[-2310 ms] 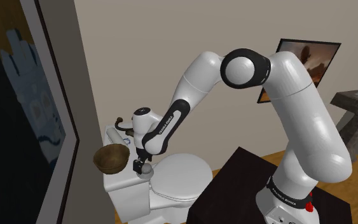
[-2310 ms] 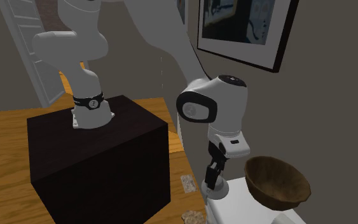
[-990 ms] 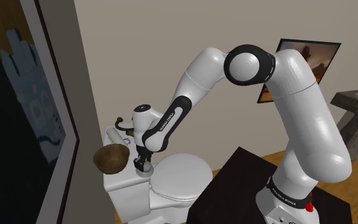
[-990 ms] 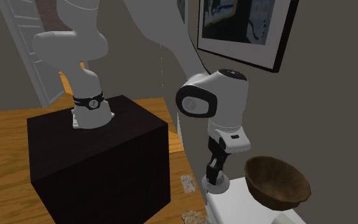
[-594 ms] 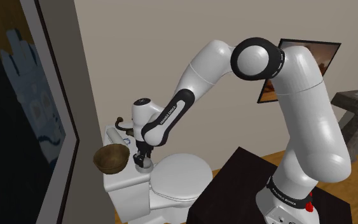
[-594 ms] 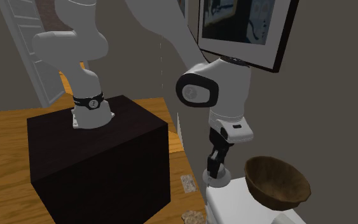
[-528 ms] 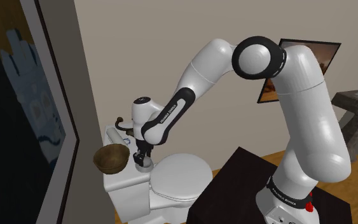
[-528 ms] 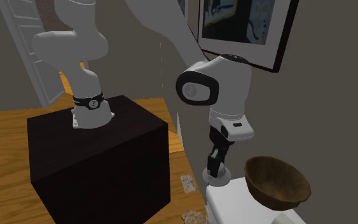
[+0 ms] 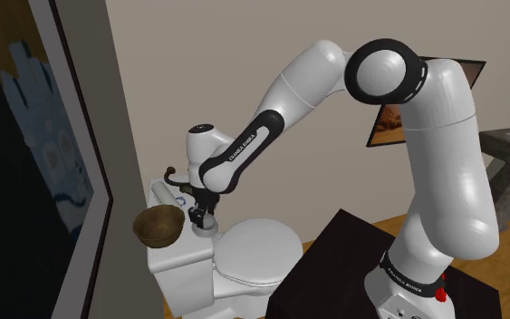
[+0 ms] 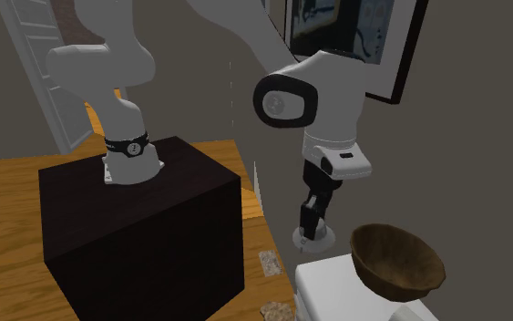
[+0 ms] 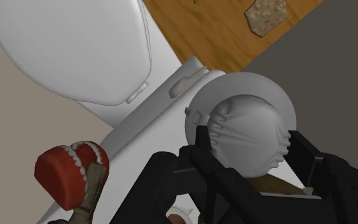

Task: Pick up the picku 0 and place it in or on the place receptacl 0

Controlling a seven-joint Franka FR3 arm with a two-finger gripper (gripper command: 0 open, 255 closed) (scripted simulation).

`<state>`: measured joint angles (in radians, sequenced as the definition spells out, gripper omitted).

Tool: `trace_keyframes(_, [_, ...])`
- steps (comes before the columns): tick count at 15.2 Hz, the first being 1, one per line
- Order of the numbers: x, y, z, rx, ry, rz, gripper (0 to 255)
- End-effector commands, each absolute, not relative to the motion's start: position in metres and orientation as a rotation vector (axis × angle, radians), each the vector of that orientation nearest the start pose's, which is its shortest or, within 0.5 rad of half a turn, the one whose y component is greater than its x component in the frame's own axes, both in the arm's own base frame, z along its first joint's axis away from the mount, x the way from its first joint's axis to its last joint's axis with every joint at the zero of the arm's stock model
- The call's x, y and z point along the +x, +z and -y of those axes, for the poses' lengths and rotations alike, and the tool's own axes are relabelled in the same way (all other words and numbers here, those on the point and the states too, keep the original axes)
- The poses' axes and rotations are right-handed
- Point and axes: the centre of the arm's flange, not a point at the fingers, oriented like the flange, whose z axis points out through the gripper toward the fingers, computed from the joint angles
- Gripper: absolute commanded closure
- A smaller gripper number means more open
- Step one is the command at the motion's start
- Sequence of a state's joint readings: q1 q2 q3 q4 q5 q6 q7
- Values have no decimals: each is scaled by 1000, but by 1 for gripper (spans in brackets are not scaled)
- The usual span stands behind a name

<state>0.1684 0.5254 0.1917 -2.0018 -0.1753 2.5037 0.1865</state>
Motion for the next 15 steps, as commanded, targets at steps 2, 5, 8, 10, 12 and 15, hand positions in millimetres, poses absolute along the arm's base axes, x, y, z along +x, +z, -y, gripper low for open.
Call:
trace_keyframes(2, [566, 211, -212, -3118, 10, 456, 255])
trace_keyframes(5, [566, 227, -212, -3118, 10, 456, 255])
trace_keyframes(8, [566, 243, -212, -3118, 10, 456, 255])
trace_keyframes(10, [566, 253, -212, -3118, 10, 456, 255])
trace_keyframes(12, [566, 264, -212, -3118, 10, 456, 255])
trace_keyframes(15, [577, 272, -219, -3118, 10, 456, 255])
